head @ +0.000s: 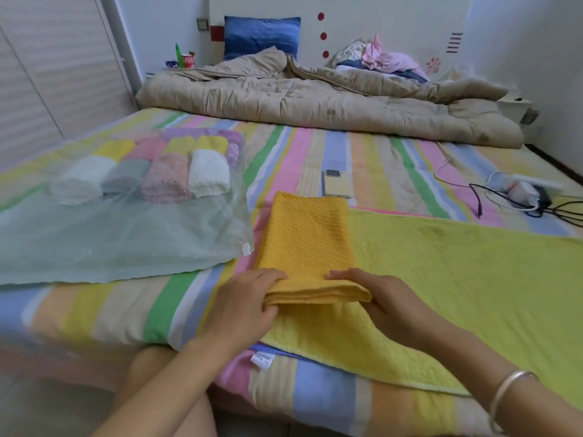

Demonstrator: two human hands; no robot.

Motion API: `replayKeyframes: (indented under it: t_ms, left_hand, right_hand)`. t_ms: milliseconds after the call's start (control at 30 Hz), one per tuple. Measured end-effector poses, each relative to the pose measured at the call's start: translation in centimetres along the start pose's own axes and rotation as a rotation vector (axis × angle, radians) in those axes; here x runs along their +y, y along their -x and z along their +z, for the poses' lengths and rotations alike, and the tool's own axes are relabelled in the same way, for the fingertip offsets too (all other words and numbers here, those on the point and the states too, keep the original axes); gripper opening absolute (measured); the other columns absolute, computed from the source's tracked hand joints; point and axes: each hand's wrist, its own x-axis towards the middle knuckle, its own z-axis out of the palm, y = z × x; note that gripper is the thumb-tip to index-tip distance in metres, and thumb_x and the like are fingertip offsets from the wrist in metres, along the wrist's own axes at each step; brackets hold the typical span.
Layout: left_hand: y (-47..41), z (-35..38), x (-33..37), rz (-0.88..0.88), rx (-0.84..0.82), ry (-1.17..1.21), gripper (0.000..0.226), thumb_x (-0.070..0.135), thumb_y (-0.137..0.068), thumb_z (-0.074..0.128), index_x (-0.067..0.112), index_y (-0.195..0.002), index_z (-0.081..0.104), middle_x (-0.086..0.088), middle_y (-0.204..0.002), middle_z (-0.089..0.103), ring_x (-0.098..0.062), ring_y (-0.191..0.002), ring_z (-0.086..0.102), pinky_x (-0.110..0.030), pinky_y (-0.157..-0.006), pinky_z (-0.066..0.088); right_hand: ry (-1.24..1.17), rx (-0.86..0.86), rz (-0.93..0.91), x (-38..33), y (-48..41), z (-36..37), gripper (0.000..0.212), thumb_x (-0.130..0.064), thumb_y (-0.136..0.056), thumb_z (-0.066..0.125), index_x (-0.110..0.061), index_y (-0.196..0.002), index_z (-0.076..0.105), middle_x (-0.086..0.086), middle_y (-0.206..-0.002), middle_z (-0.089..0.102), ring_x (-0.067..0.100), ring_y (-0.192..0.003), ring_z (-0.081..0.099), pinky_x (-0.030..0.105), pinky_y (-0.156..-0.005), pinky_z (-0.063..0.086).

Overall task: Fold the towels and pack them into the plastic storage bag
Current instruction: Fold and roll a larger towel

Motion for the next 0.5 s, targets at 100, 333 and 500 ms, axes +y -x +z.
replayKeyframes:
  t_ms: [100,333,500]
  left_hand:
    - [0.6,-1.2,0.0,0.020,0.126,0.215,0.037,0.027,-0.071,0.055,0.025,-0.104,0.072,0.013,-0.104,0.071,-0.005,-0.103,0.060,-0.024,-0.094,0.045]
    - [1.2,0.2,1.2,-0.171,0.004,0.593,0.020,0.052,-0.079,0.063,0.034,-0.086,0.070,0.003,-0.069,0.066,-0.017,-0.066,0.060,-0.031,-0.065,0.047]
    - [-1.5,2.2,1.5,-0.360,0.020,0.182,0.038,0.046,-0.093,0.053,0.027,-0.061,0.047,0.005,-0.050,0.046,-0.019,-0.053,0.051,-0.034,-0.051,0.037]
  right_hand:
    - [-0.212,-0.107,0.054,-0.3,1.5,-2.7,0.024,-0.021,-0.092,0.044,-0.030,-0.104,0.063,-0.005,-0.092,0.069,0.017,-0.083,0.063,0.044,-0.076,0.051]
    - [-0.640,0.037,0.360,-0.5,3.8,-1.3,0.021,-0.029,-0.095,0.049,-0.028,-0.104,0.069,-0.014,-0.099,0.072,0.005,-0.092,0.067,0.020,-0.075,0.052]
    - [-0.549,0.302,0.598,0.4,1.3,1.4,0.020,-0.034,-0.097,0.051,-0.026,-0.092,0.069,-0.005,-0.089,0.072,0.007,-0.078,0.067,0.026,-0.065,0.053]
